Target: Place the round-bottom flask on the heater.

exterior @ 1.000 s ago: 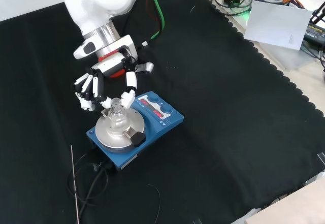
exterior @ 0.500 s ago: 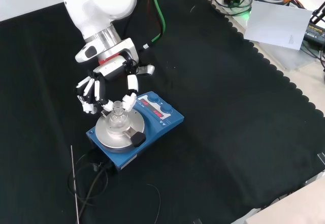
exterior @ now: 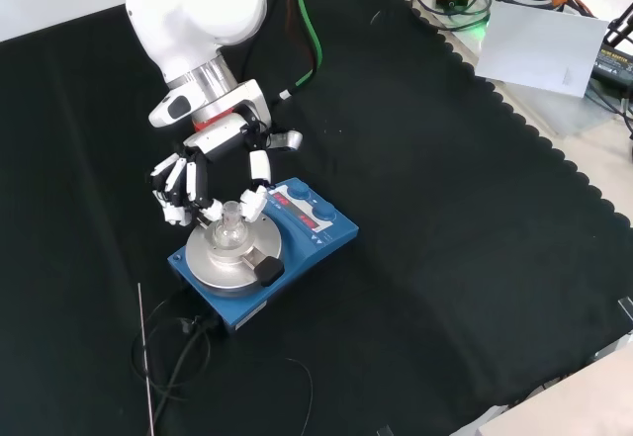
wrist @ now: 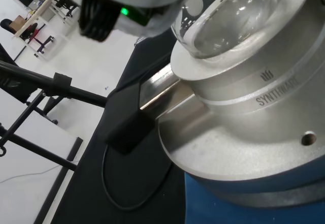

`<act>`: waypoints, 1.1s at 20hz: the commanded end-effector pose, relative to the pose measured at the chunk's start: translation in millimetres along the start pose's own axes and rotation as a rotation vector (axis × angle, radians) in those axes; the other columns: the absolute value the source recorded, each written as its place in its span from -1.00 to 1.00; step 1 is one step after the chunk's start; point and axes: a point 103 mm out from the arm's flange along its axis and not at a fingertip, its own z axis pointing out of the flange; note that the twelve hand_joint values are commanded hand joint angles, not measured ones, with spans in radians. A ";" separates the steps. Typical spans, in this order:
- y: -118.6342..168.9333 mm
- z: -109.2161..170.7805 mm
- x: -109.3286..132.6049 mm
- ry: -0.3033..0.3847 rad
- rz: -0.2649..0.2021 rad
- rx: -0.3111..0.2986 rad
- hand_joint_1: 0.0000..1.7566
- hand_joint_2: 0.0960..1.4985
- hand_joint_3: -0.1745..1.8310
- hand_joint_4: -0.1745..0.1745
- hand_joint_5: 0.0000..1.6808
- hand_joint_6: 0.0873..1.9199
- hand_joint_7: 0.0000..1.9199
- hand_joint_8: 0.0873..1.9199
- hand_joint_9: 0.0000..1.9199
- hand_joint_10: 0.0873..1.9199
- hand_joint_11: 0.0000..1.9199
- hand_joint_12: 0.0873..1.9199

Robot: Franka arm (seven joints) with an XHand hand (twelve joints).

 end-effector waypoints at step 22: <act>-11.2 -28.1 11.3 -0.020 0.018 0.044 0.11 -0.39 -0.03 -0.06 -0.52 -0.69 -0.73 -0.40 -0.55 -0.37 -1.00 0.36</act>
